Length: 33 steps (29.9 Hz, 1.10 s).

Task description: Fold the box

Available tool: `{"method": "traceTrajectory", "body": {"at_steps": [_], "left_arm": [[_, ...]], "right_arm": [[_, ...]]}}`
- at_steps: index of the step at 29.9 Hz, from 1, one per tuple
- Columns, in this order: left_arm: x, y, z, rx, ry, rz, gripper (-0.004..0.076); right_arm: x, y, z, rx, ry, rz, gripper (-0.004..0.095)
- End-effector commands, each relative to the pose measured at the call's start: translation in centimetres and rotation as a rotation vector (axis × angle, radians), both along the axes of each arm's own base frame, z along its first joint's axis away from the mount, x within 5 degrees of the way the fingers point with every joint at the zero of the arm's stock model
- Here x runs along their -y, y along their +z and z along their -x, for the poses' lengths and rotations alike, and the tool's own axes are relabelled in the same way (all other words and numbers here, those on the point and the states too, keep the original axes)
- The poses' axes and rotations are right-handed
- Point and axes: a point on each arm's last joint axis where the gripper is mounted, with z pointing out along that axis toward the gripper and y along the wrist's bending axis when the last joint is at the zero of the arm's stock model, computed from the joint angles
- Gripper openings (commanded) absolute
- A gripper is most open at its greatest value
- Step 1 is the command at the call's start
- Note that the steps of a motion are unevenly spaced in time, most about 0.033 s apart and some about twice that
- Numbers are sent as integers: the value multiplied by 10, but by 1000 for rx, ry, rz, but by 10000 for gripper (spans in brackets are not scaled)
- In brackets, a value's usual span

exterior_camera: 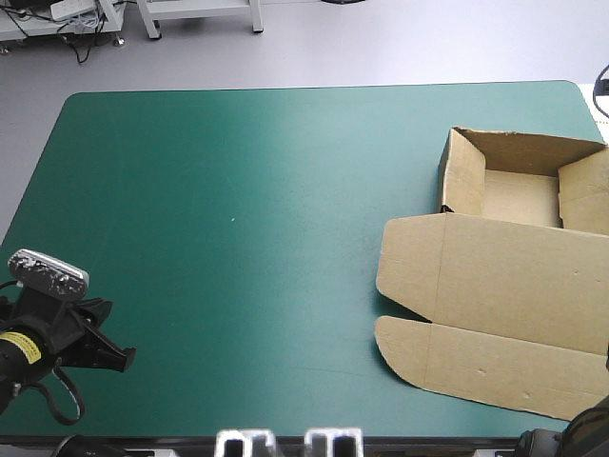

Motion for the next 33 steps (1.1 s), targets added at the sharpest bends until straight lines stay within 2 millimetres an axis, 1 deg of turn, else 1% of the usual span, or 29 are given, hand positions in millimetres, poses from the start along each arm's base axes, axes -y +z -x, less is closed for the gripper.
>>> {"method": "traceTrajectory", "body": {"at_steps": [1,3,5,7,10,12,13,16,19,20,22,25,30,33], "left_arm": [[1,13,-6,114,-3,19,40],[2,15,-6,138,-7,30,38],[2,17,-7,165,-13,30,19],[2,17,-8,207,-25,28,-1],[5,8,-10,241,-41,60,-11],[7,-8,-9,200,-48,76,-11],[8,-18,-8,167,-51,81,-11],[9,-45,-1,100,-69,102,-11],[9,-61,8,90,-91,117,-11],[9,-65,12,90,-93,129,-11],[8,-70,19,99,-98,150,-11],[6,-74,27,127,-102,165,-11],[3,-80,37,145,-104,170,-11],[2,-84,39,155,-113,161,-11]], "right_arm": [[-23,44,42,125,20,20,-15],[-37,49,56,143,54,-2,-15],[-50,45,69,124,92,-4,-15],[-61,36,81,88,119,6,-13],[-76,16,102,46,161,8,-13],[-83,-4,117,14,170,0,-13],[-85,-17,122,-10,169,-10,-14],[-94,-52,148,-45,175,-10,-15],[-104,-84,173,-52,174,-12,-14],[-107,-90,181,-26,165,-8,-13],[-114,-107,197,-7,172,-6,-13],[-125,-127,216,0,214,4,-13],[-136,-153,236,21,232,-26,-15],[-141,-165,242,22,274,-11,-15]]}}
